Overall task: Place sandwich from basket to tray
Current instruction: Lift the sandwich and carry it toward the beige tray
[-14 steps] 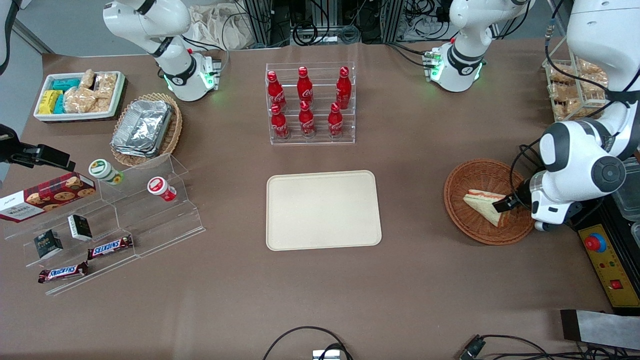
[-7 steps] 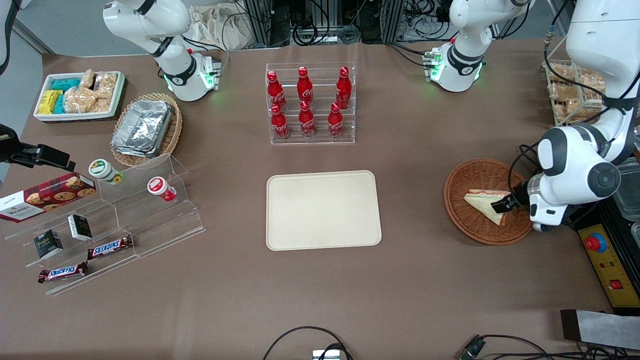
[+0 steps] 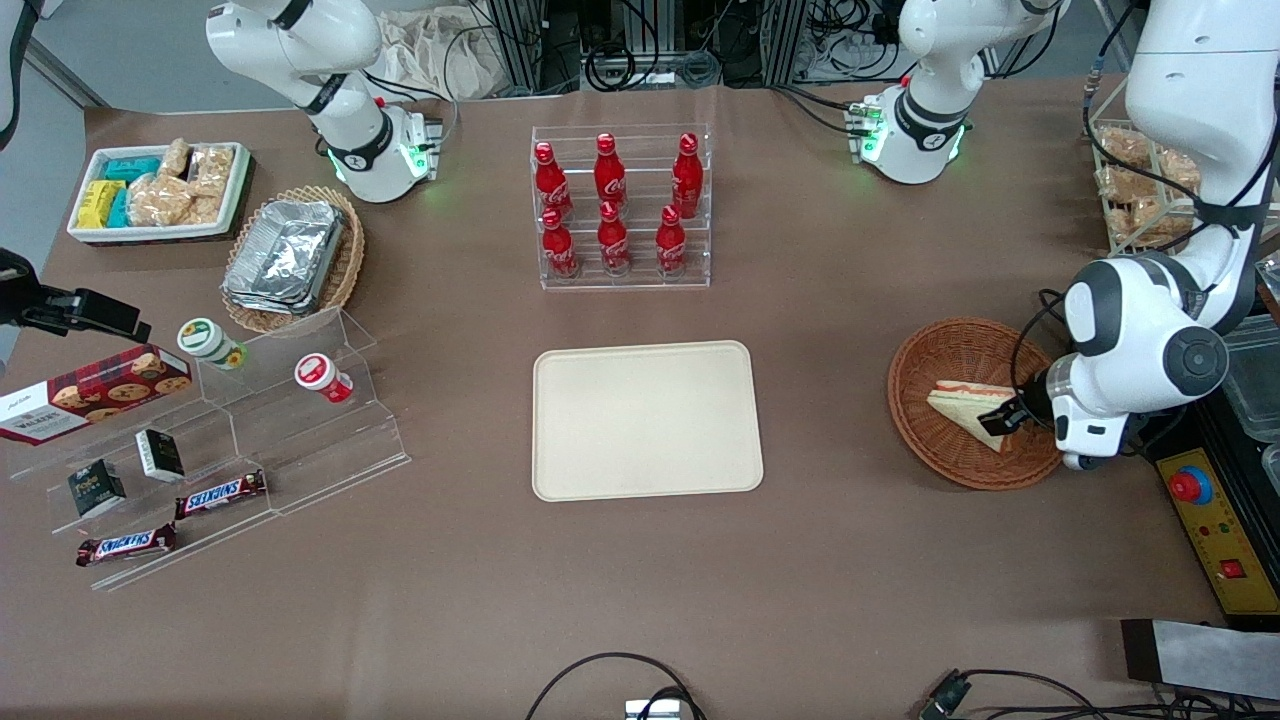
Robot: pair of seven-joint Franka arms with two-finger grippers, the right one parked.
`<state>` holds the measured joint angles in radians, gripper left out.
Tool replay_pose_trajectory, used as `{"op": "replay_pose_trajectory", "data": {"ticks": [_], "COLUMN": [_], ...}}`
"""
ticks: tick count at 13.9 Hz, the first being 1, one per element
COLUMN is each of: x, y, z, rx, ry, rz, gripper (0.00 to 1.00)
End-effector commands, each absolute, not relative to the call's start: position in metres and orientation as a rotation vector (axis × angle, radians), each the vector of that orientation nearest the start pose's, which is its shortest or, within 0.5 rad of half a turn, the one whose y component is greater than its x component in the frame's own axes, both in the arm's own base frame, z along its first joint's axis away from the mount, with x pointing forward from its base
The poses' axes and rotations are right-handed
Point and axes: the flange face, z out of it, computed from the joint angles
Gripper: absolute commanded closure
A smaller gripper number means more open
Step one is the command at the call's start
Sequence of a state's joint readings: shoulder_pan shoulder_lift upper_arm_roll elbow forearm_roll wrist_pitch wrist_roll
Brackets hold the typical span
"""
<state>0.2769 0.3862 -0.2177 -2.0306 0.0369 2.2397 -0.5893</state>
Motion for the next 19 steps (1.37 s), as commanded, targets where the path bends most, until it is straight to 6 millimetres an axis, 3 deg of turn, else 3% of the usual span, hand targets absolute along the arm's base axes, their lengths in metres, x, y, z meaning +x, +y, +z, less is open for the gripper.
{"op": "replay_pose_trajectory", "data": {"ticks": [1,2,4,5,7,11,13,15,17,19], "x": [0.582,0.582,0.583,0.585,0.597,0.627,0.635,0.627,0.613,0.604], "y": [0.032,0.031,0.031,0.031,0.019,-0.013,-0.056,-0.111,-0.185,-0.258], "z": [0.248,0.251,0.261,0.271,0.31,0.417,0.466,0.483,0.469,0.431], "rx": [-2.984,-2.987,-2.986,-2.988,-3.006,-3.097,-3.064,-3.036,-3.052,-3.06], "ry": [-0.99,-0.983,-0.968,-0.949,-0.853,-0.464,-0.235,-0.095,0.021,0.034], "rz": [0.269,0.266,0.271,0.274,0.273,0.331,0.272,0.262,0.301,0.346], "gripper": [0.48,0.69,0.98,1.0,1.0,1.0,1.0,1.0,1.0,1.0]}}
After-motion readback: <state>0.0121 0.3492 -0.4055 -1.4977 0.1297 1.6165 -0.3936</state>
